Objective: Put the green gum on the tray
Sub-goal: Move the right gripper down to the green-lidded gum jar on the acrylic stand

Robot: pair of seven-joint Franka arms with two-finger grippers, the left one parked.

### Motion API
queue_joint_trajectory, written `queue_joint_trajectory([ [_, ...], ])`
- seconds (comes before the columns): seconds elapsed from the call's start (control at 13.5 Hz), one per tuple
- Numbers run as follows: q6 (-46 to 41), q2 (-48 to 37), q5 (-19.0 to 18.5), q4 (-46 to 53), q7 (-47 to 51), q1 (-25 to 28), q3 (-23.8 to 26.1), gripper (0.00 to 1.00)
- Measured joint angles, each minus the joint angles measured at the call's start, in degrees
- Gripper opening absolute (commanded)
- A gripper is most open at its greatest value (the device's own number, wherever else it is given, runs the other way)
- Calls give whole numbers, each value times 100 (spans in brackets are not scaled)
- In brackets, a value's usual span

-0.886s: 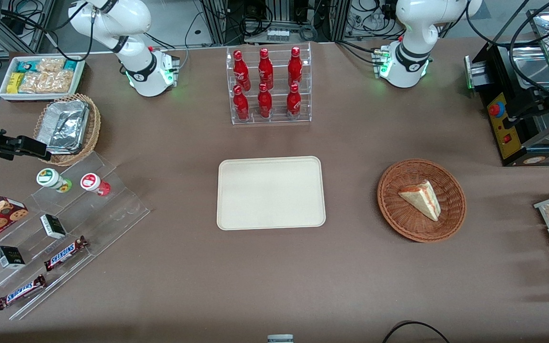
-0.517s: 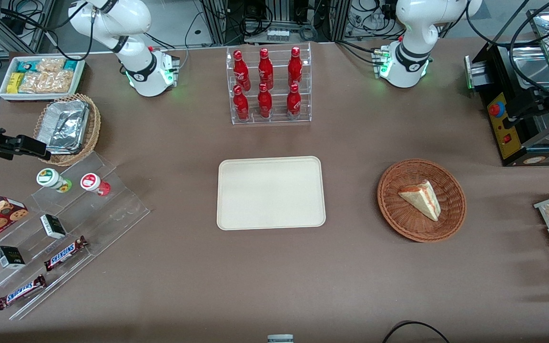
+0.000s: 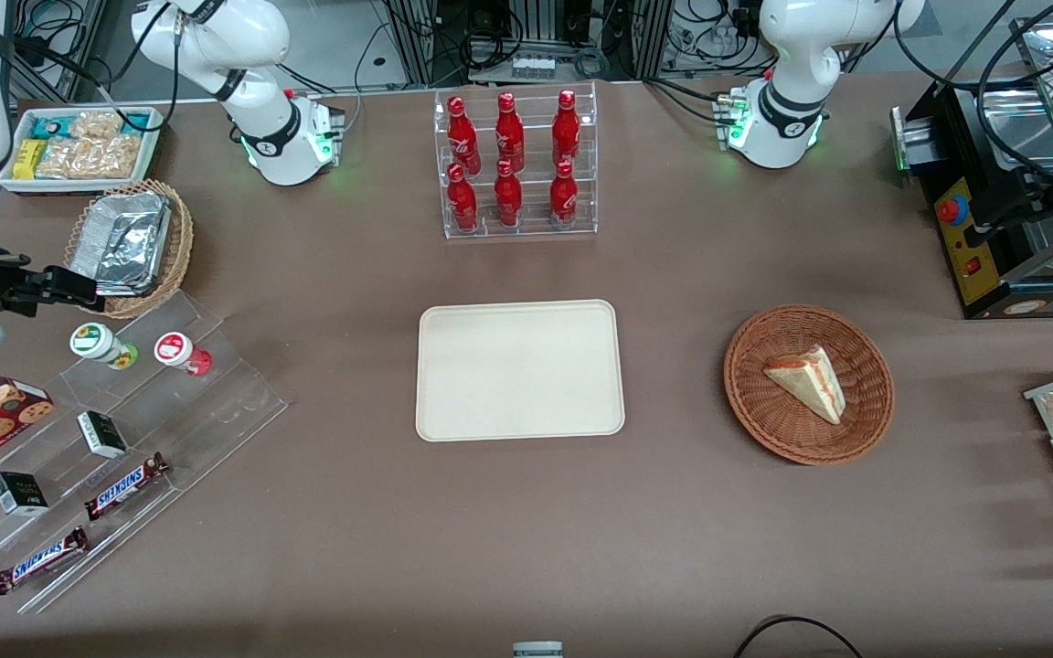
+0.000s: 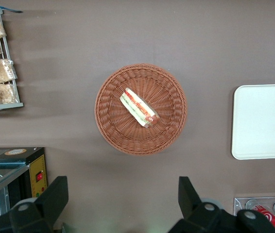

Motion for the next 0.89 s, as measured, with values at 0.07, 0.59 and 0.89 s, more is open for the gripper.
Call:
queue_joint_trajectory([
  [0.07, 221, -83, 0, -268, -397, -114, -9, 100],
  [0.59, 1370, -142, 0, -1223, -2341, -512, -145, 100],
  [0.89, 1970, -108, 0, -1568, -3191, -584, -183, 100],
])
